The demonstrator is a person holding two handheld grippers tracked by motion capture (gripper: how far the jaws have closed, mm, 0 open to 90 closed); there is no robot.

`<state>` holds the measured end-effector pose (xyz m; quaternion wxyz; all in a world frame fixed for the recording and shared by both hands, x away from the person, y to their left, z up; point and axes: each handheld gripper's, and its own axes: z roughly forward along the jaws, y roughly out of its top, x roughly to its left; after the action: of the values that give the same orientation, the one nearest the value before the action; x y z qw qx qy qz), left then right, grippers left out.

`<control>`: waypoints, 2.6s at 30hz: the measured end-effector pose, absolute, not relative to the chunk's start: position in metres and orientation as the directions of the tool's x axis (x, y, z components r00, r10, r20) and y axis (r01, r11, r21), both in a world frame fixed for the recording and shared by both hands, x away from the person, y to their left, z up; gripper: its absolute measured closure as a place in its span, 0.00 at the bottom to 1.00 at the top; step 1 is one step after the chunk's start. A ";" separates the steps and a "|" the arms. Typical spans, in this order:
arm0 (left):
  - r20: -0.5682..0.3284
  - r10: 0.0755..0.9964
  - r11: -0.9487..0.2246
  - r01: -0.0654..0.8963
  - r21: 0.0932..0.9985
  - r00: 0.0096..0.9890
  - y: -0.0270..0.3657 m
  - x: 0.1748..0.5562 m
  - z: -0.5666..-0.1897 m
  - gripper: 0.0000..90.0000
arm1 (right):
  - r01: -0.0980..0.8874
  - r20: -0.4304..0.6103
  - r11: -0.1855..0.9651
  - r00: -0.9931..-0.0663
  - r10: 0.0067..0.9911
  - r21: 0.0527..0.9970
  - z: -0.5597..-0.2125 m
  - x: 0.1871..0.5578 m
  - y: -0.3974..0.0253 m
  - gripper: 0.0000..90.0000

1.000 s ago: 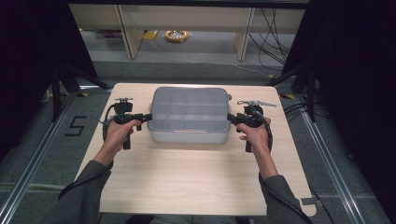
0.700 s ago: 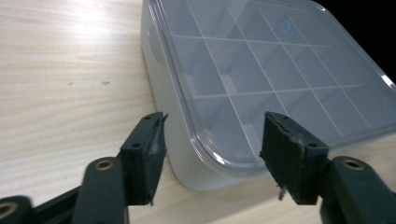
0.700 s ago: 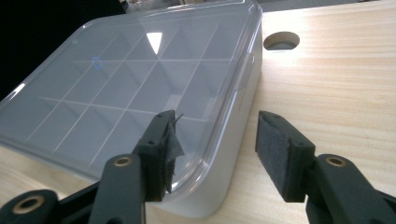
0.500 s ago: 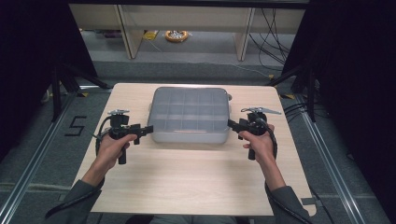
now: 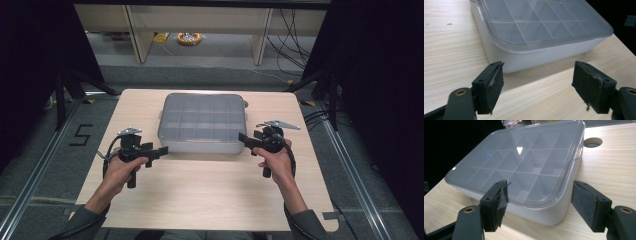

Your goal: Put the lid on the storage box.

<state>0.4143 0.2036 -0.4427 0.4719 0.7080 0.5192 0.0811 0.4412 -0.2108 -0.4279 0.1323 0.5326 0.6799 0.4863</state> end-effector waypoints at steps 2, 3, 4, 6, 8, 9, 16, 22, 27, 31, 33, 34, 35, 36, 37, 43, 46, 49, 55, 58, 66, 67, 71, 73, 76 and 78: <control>-0.378 0.807 -0.014 0.655 0.755 0.453 0.202 0.412 -0.443 0.25 | 0.584 0.330 -0.035 -0.408 0.851 0.811 -0.429 0.440 -0.212 0.33; -0.383 0.801 -0.014 0.653 0.757 0.461 0.202 0.412 -0.443 0.25 | 0.586 0.338 -0.037 -0.413 0.846 0.809 -0.429 0.439 -0.211 0.33; -0.387 0.798 -0.012 0.653 0.757 0.462 0.201 0.411 -0.443 0.24 | 0.582 0.339 -0.041 -0.413 0.845 0.812 -0.429 0.438 -0.211 0.33; -0.391 0.794 -0.009 0.652 0.758 0.465 0.201 0.410 -0.444 0.23 | 0.572 0.323 -0.031 -0.418 0.849 0.819 -0.430 0.436 -0.211 0.33; -0.399 0.789 -0.006 0.655 0.755 0.467 0.201 0.410 -0.445 0.21 | 0.573 0.330 -0.035 -0.420 0.845 0.819 -0.429 0.433 -0.210 0.32; -0.399 0.788 -0.004 0.653 0.757 0.468 0.201 0.409 -0.445 0.20 | 0.565 0.335 -0.044 -0.424 0.841 0.824 -0.430 0.431 -0.210 0.32; -0.383 0.791 -0.014 0.641 0.767 0.476 0.201 0.404 -0.450 0.17 | 0.558 0.337 -0.030 -0.455 0.824 0.829 -0.428 0.428 -0.210 0.28; -0.395 0.786 -0.010 0.648 0.761 0.475 0.202 0.400 -0.453 0.17 | 0.580 0.347 -0.040 -0.431 0.833 0.814 -0.431 0.420 -0.210 0.24; -0.393 0.785 -0.021 0.654 0.756 0.480 0.201 0.394 -0.456 0.17 | 0.579 0.310 0.005 -0.444 0.841 0.816 -0.435 0.417 -0.214 0.23; -0.384 0.781 -0.041 0.654 0.755 0.492 0.200 0.386 -0.461 0.17 | 0.588 0.327 -0.006 -0.441 0.836 0.809 -0.436 0.410 -0.214 0.21; -0.370 0.778 -0.064 0.649 0.758 0.508 0.200 0.380 -0.466 0.17 | 0.597 0.335 -0.012 -0.433 0.837 0.802 -0.436 0.406 -0.214 0.21; -0.352 0.782 -0.082 0.645 0.760 0.515 0.200 0.376 -0.468 0.17 | 0.581 0.310 0.011 -0.450 0.837 0.814 -0.437 0.406 -0.216 0.21; -0.338 0.784 -0.095 0.639 0.763 0.521 0.201 0.373 -0.470 0.17 | 0.580 0.303 0.016 -0.448 0.841 0.814 -0.437 0.405 -0.216 0.21; -0.326 0.788 -0.104 0.636 0.765 0.522 0.201 0.370 -0.472 0.17 | 0.607 0.346 -0.019 -0.427 0.835 0.795 -0.436 0.401 -0.213 0.21; -0.321 0.789 -0.106 0.631 0.769 0.524 0.202 0.368 -0.474 0.17 | 0.576 0.301 0.017 -0.452 0.840 0.817 -0.438 0.403 -0.215 0.21; -0.325 0.787 -0.114 0.642 0.758 0.525 0.205 0.359 -0.481 0.17 | 0.540 0.261 0.051 -0.485 0.835 0.840 -0.439 0.396 -0.213 0.23; -0.319 0.787 -0.117 0.636 0.763 0.527 0.204 0.354 -0.482 0.17 | 0.524 0.240 0.069 -0.499 0.833 0.849 -0.441 0.392 -0.212 0.24; -0.322 0.780 -0.125 0.637 0.761 0.537 0.202 0.350 -0.485 0.17 | 0.530 0.235 0.081 -0.502 0.832 0.844 -0.441 0.388 -0.212 0.25; -0.328 0.766 -0.135 0.636 0.760 0.554 0.199 0.340 -0.486 0.17 | 0.555 0.243 0.088 -0.495 0.834 0.827 -0.446 0.382 -0.211 0.24; -0.328 0.766 -0.132 0.635 0.761 0.553 0.199 0.337 -0.487 0.17 | 0.596 0.288 0.070 -0.484 0.826 0.800 -0.449 0.377 -0.210 0.23; -0.335 0.762 -0.138 0.644 0.752 0.554 0.197 0.329 -0.490 0.17 | 0.591 0.271 0.106 -0.512 0.815 0.800 -0.457 0.367 -0.213 0.23; -0.335 0.761 -0.141 0.645 0.751 0.556 0.197 0.327 -0.491 0.17 | 0.585 0.264 0.109 -0.514 0.816 0.803 -0.458 0.365 -0.213 0.23; -0.325 0.754 -0.161 0.641 0.751 0.570 0.195 0.322 -0.491 0.17 | 0.606 0.300 0.091 -0.513 0.804 0.790 -0.461 0.356 -0.210 0.23; -0.325 0.751 -0.161 0.636 0.755 0.575 0.194 0.320 -0.491 0.17 | 0.594 0.285 0.109 -0.529 0.800 0.797 -0.463 0.353 -0.210 0.23; -0.319 0.747 -0.168 0.630 0.758 0.583 0.193 0.316 -0.491 0.17 | 0.596 0.279 0.124 -0.537 0.796 0.793 -0.466 0.349 -0.210 0.23; -0.313 0.747 -0.175 0.627 0.759 0.587 0.192 0.314 -0.491 0.17 | 0.606 0.297 0.115 -0.535 0.791 0.787 -0.467 0.345 -0.210 0.23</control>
<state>0.3137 0.1924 -0.4908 0.4583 0.7639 0.4497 0.0650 0.3447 -0.2101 -0.4666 0.0986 0.4721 0.7400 0.4689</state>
